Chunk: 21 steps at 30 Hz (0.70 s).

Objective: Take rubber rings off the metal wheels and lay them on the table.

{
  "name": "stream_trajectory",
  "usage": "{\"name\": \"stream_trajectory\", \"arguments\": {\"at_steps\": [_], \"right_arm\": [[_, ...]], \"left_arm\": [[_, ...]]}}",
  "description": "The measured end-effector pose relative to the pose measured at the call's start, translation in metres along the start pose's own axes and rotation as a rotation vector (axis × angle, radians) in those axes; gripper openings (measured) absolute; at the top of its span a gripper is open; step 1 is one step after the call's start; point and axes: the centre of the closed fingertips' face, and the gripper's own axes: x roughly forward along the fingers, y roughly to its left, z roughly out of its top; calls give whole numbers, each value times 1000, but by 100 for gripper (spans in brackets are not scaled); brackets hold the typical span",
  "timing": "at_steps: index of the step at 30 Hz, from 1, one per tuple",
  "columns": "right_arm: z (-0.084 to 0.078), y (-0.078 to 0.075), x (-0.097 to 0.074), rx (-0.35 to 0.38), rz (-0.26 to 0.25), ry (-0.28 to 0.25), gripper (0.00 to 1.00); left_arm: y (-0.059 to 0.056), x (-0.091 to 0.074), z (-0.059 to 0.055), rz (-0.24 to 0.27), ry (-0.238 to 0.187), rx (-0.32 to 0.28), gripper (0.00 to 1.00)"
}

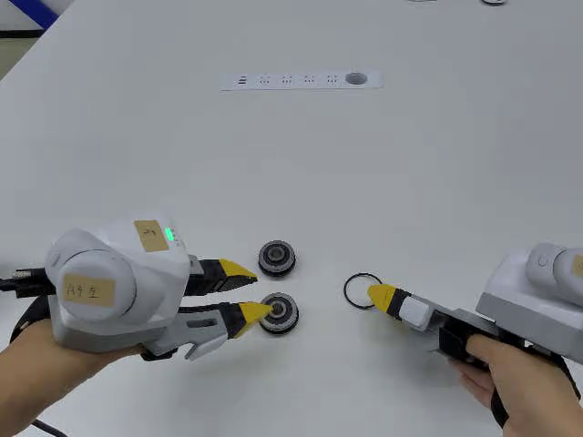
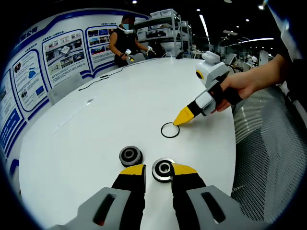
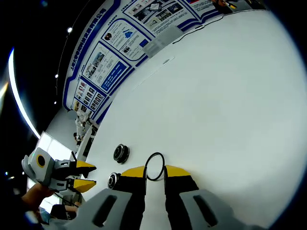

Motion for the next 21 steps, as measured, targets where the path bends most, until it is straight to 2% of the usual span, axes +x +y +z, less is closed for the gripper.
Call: {"name": "stream_trajectory", "arguments": {"at_steps": [2, 9, 14, 21], "right_arm": [[4, -5, -2, -37, -28, -20, 17], [12, -4, -5, -84, -26, -49, 22], [22, 7, -7, -87, 25, -96, 23], [23, 26, -8, -73, 91, -103, 29]], "left_arm": [[0, 0, 0, -1, 1, 1, 21], [0, 2, 0, -3, 3, 3, 21], [0, 4, -1, -9, 7, 5, 20], [-3, 12, -3, -32, 20, 9, 20]]}}
